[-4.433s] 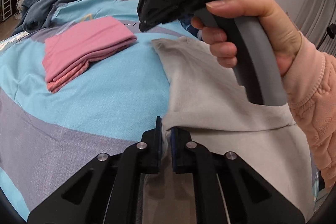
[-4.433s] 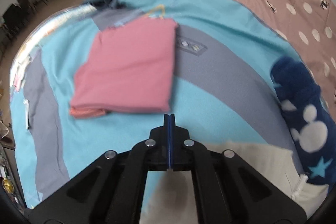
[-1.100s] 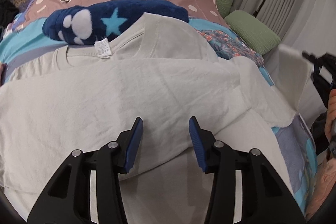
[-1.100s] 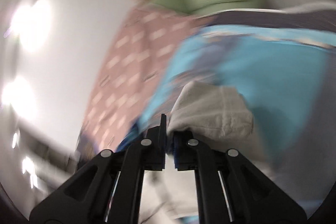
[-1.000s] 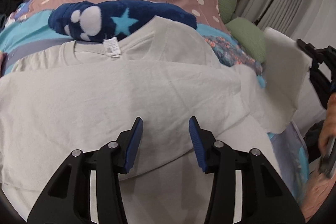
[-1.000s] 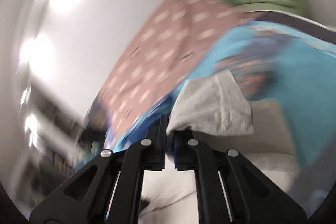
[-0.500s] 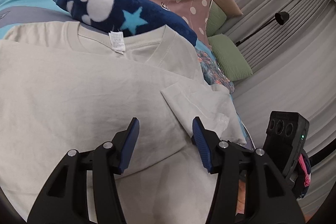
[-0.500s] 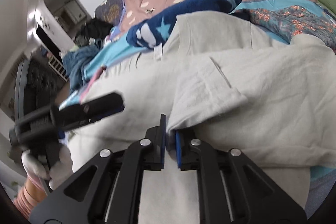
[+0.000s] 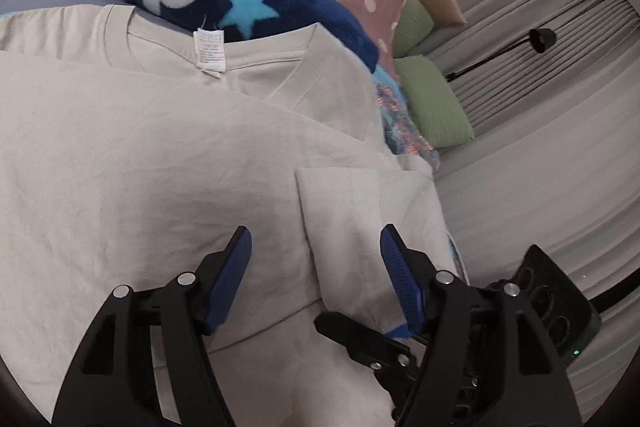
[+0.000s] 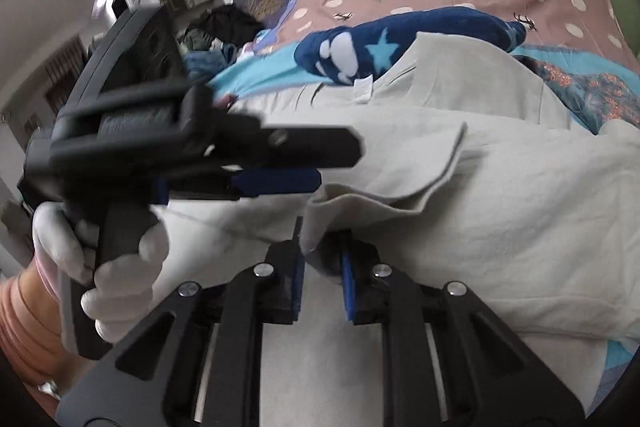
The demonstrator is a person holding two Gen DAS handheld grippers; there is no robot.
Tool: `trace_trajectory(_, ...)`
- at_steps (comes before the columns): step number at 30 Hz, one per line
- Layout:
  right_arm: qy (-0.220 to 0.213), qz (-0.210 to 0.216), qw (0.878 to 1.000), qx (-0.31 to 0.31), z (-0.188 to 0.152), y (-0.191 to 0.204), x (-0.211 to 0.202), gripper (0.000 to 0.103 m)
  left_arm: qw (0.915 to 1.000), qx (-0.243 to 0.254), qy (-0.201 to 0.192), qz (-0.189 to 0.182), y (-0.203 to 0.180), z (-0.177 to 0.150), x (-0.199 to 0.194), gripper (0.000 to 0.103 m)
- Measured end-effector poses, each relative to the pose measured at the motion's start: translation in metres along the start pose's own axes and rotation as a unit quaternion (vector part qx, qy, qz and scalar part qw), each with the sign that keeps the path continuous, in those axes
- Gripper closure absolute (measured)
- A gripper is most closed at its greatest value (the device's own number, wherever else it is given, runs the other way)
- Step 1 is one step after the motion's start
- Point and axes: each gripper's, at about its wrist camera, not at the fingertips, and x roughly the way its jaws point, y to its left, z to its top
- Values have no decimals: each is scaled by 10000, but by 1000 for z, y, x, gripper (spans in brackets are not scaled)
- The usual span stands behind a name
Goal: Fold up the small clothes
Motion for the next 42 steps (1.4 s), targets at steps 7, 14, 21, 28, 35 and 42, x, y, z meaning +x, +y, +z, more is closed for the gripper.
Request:
trace_trajectory(7, 64, 106, 9998, -182, 0, 4, 0, 77, 9998, -101, 97, -133, -1, 3, 6, 36)
trace_trajectory(14, 285, 64, 9918, -1246, -3, 46, 15, 64, 9995, -206, 136, -196, 8, 6, 5, 35)
trace_trajectory(21, 198, -349, 9969, -674, 1, 18, -7, 55, 9994, 245, 246, 73, -4, 4, 19, 101)
trace_trajectory(28, -267, -1439, 9890, 193, 5, -45, -77, 44, 9963, 675, -518, -123, -40, 22, -35, 101)
trace_trajectory(35, -183, -2756, 9595, 549, -20, -94, -114, 38, 9787, 962, -1715, 596, -37, 30, -150, 101)
trace_trajectory(42, 257, -2503, 9672, 342, -31, -87, -80, 37, 9789, 261, -1574, 1280, 27, 14, -170, 101)
